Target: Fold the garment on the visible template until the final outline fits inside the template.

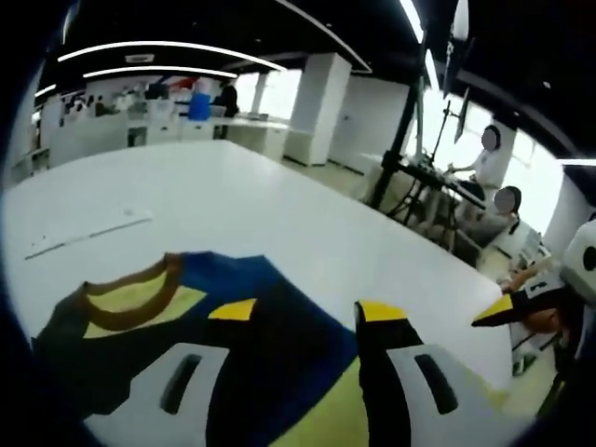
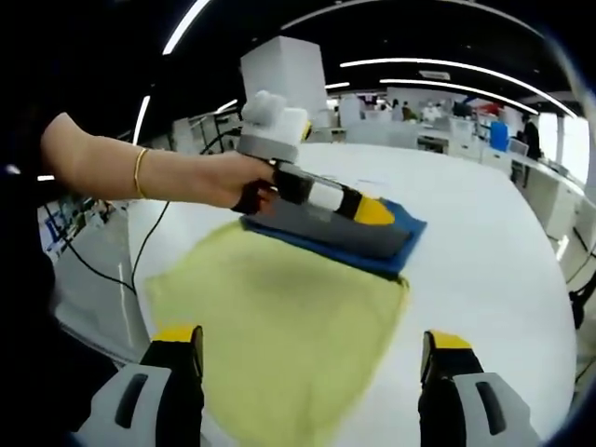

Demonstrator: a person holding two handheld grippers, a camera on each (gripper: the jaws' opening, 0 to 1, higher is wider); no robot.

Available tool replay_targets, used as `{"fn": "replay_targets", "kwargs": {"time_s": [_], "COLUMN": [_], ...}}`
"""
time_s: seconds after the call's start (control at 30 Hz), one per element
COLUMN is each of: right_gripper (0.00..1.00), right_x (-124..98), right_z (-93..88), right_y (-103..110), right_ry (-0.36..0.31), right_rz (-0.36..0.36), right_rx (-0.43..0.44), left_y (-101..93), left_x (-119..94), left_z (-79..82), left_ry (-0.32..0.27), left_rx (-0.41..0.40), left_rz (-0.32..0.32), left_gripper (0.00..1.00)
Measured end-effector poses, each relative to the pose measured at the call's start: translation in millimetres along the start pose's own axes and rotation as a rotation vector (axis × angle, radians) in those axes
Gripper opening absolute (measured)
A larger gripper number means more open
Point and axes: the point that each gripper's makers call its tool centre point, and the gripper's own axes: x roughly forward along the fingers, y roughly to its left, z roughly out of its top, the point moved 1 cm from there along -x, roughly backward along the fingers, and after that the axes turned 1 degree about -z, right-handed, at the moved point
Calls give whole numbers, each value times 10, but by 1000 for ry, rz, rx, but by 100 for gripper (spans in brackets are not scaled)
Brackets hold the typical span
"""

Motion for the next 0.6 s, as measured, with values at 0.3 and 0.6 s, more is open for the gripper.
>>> {"fn": "replay_targets", "kwargs": {"time_s": [0.3,0.6], "right_gripper": [97,98], "right_x": [24,33], "right_z": [95,180], "right_y": [101,193], "right_ry": [-19,-40], "right_rz": [23,52], "right_rx": [-20,-25], "left_y": [179,496], "left_x": [-277,-677], "left_z": [82,27], "left_ry": [-21,-20], "left_rx": [29,33], "left_rz": [50,134], "left_gripper": [87,99]}}
